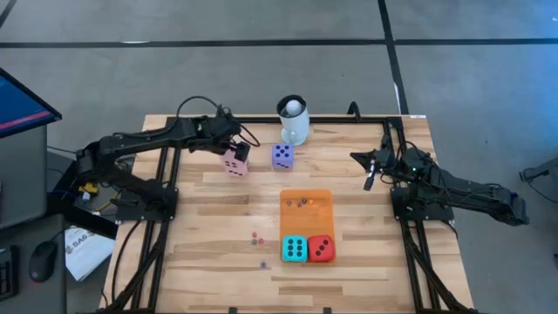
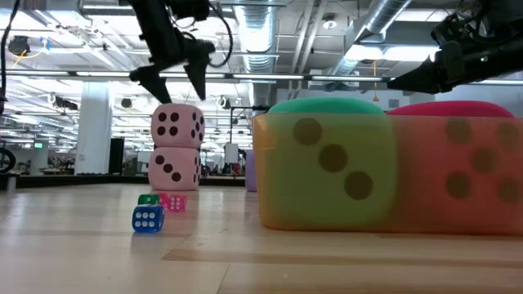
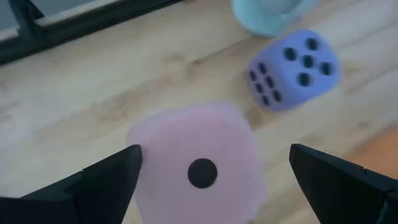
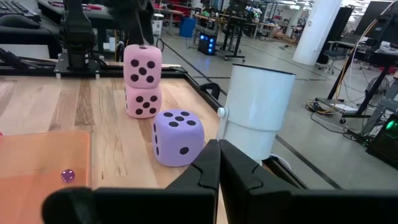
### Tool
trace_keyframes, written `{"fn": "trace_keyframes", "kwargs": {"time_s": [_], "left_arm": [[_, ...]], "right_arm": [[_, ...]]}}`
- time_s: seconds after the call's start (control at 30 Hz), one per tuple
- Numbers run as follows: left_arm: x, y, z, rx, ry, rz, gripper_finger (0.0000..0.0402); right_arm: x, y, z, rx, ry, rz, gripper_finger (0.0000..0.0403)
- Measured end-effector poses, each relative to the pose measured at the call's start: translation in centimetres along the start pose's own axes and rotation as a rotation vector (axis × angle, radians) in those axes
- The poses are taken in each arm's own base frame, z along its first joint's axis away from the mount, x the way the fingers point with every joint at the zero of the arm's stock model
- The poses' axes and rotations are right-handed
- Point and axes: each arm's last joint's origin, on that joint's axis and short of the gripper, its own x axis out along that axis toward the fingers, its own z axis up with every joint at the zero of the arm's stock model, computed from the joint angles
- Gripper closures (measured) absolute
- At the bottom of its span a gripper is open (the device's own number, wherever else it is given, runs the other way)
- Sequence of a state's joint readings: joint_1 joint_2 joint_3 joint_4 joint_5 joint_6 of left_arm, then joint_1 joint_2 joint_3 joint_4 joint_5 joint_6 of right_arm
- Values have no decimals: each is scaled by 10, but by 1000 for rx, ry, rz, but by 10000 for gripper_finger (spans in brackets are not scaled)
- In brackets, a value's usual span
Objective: Pick & Place Dice
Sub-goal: Put the top large pink dice into the orange bin
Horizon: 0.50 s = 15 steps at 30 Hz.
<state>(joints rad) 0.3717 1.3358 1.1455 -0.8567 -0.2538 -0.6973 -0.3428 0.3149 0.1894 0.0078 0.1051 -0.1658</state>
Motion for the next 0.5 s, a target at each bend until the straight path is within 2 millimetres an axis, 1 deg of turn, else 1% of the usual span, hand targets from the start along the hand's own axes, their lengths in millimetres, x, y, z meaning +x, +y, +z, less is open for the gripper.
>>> {"fn": "trace_keyframes", "kwargs": {"time_s": [0.1, 0.2, 0.37, 0.5], "left_arm": [[-14, 5, 1, -45, -45, -21, 2], [-20, 7, 1, -72, -69, -23, 2], [-16, 6, 1, -89, -62, -6, 2], [-6, 6, -3, -71, 4, 55, 2]], "right_arm": [[0, 0, 0, 0, 0, -1, 403], [0, 0, 0, 1, 0, -1, 403], [0, 0, 0, 1, 0, -1, 403], [0, 0, 0, 0, 0, 0, 403]]}}
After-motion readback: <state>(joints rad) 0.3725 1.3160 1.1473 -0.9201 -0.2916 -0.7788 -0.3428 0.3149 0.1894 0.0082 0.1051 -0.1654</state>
